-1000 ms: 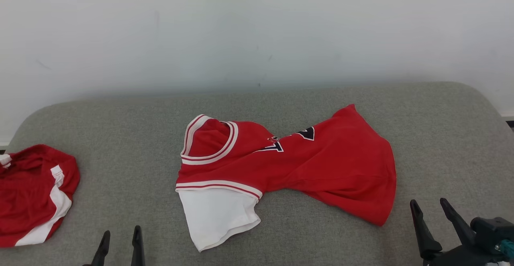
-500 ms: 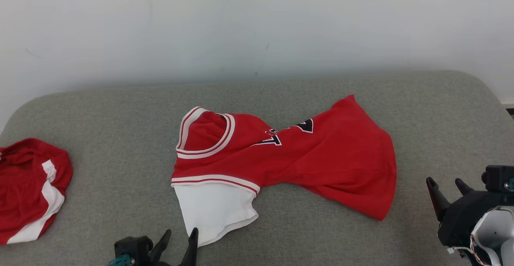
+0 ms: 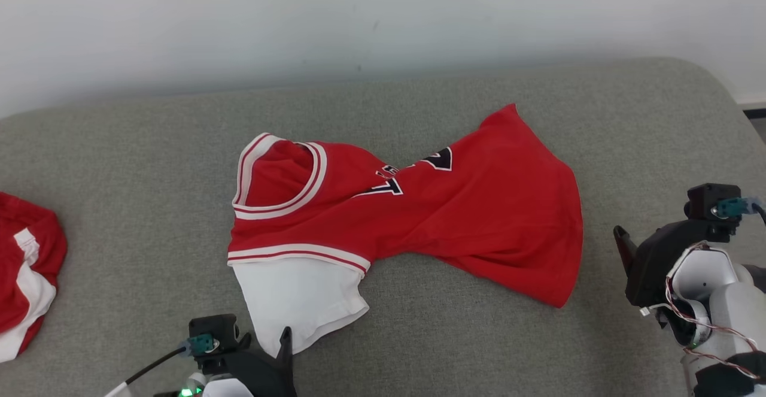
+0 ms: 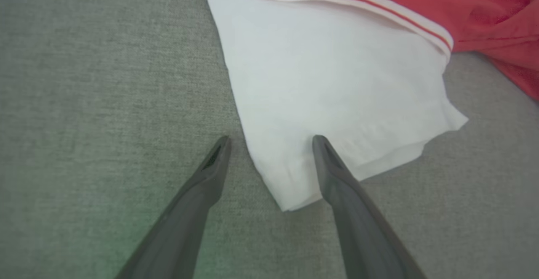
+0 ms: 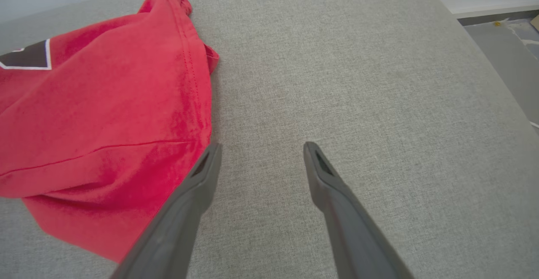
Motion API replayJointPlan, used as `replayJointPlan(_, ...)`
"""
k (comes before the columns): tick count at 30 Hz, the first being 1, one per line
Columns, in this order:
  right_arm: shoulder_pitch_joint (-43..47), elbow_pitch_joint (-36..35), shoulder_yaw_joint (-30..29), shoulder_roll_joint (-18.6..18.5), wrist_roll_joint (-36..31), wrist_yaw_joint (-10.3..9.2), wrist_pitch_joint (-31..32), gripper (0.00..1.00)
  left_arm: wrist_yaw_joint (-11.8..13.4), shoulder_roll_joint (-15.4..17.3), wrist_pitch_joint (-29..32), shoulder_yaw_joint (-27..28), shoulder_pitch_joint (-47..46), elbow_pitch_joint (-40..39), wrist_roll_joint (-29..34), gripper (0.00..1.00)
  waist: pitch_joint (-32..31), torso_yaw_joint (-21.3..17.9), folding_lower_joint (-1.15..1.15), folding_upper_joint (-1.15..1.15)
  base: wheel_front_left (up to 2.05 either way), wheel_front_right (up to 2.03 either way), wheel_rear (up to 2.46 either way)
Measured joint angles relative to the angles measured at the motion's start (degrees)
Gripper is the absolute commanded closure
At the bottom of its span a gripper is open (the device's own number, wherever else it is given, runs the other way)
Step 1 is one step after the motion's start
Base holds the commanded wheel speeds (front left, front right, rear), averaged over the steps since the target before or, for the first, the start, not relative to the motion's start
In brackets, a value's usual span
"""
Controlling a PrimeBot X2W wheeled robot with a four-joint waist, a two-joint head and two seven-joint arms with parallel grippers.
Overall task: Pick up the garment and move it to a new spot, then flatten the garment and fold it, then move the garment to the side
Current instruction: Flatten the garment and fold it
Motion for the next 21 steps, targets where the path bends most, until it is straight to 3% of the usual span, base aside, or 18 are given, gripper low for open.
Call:
replayJointPlan(9, -5.8, 9.4, 1.0, -0.4, -1.2, 0.0, -2.4, 0.0, 1.0, 0.3, 3.0, -1.8, -0.4, -2.6, 0.7, 0.0, 2.5, 1.0, 0.0, 0.0, 0.0, 0.0, 0.0)
replayJointPlan(21, -8.9, 15.7, 3.9, -0.8, 0.9, 0.0, -4.1, 0.0, 1.3, 0.3, 4.3, -3.1, -0.1, -5.5, 0.8, 0.0, 4.1, 3.4, 0.0, 0.0, 0.0, 0.0, 0.0)
